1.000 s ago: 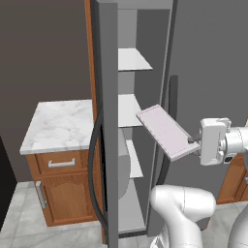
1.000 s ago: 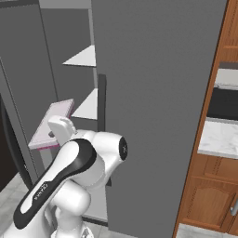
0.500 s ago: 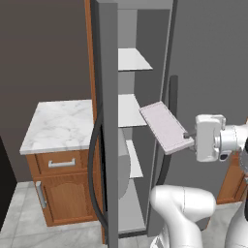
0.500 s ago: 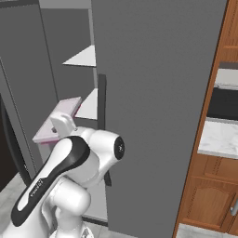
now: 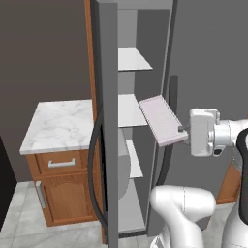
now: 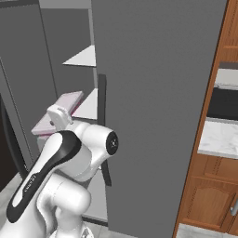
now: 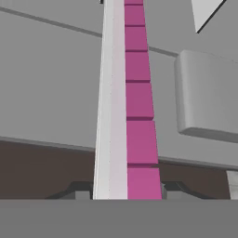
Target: The ice cube tray has been filled with water. Take the tray and place it in the freezer to make ice. Close the freezer door after placing the tray.
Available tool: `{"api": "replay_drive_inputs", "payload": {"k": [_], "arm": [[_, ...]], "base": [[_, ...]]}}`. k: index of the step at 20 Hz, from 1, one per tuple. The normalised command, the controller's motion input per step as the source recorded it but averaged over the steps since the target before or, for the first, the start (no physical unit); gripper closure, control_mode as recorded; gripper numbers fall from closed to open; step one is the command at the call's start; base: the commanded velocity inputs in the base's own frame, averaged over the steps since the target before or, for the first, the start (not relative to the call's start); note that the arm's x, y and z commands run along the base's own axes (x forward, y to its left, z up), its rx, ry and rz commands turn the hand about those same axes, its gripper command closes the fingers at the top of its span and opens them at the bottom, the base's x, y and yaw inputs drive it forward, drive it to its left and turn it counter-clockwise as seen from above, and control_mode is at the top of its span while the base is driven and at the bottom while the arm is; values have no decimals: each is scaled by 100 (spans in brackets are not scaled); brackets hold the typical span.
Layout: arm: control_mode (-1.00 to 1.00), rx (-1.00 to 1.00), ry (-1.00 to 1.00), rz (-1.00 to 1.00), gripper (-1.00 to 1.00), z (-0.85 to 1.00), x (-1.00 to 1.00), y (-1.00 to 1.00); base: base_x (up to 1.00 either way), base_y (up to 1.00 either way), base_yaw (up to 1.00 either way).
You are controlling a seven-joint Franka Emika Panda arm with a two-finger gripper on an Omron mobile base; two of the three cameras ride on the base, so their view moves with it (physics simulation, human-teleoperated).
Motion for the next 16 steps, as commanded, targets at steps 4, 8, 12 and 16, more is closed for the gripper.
{"api": "replay_drive_inputs", "payload": {"k": [4, 8, 12, 16], "arm": [[-100, 0, 0, -4, 100, 25, 12, 4], [-100, 0, 0, -3, 100, 23, 16, 1], [-100, 0, 0, -1, 100, 24, 26, 7], [-100, 0, 0, 0, 100, 22, 30, 12]], "base": [[0, 0, 0], [0, 0, 0], [0, 0, 0], [0, 0, 0]]}}
